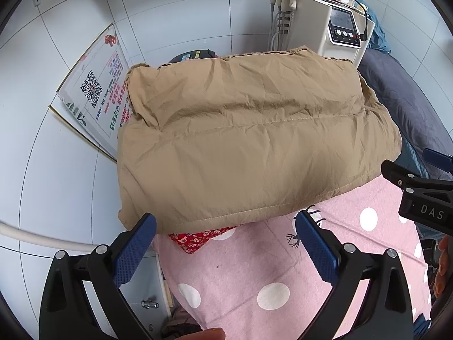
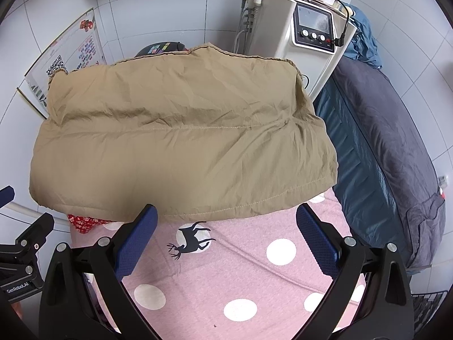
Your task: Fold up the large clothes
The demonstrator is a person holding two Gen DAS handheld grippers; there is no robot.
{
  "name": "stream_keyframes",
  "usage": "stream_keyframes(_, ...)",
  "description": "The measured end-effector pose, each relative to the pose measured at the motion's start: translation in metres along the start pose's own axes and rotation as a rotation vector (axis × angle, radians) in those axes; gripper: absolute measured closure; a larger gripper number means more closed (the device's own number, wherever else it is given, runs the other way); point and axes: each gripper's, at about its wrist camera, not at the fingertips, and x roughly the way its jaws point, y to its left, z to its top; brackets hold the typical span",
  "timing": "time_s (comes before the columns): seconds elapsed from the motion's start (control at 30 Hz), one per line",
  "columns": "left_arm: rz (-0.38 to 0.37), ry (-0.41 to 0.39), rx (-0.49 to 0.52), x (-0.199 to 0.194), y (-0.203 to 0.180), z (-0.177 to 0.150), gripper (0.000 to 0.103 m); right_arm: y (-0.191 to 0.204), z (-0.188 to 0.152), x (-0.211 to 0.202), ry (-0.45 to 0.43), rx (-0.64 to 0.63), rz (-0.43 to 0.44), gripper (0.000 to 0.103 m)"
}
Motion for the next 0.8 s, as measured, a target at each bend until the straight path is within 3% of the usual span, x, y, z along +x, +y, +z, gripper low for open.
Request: stream_keyframes(0.8,0.001,0.006,0.010,-0.0034,-0.0007,-0.0030,0.006,0.0020,-0.0028,-0.0018,0.000,0.009,0.001,0.006)
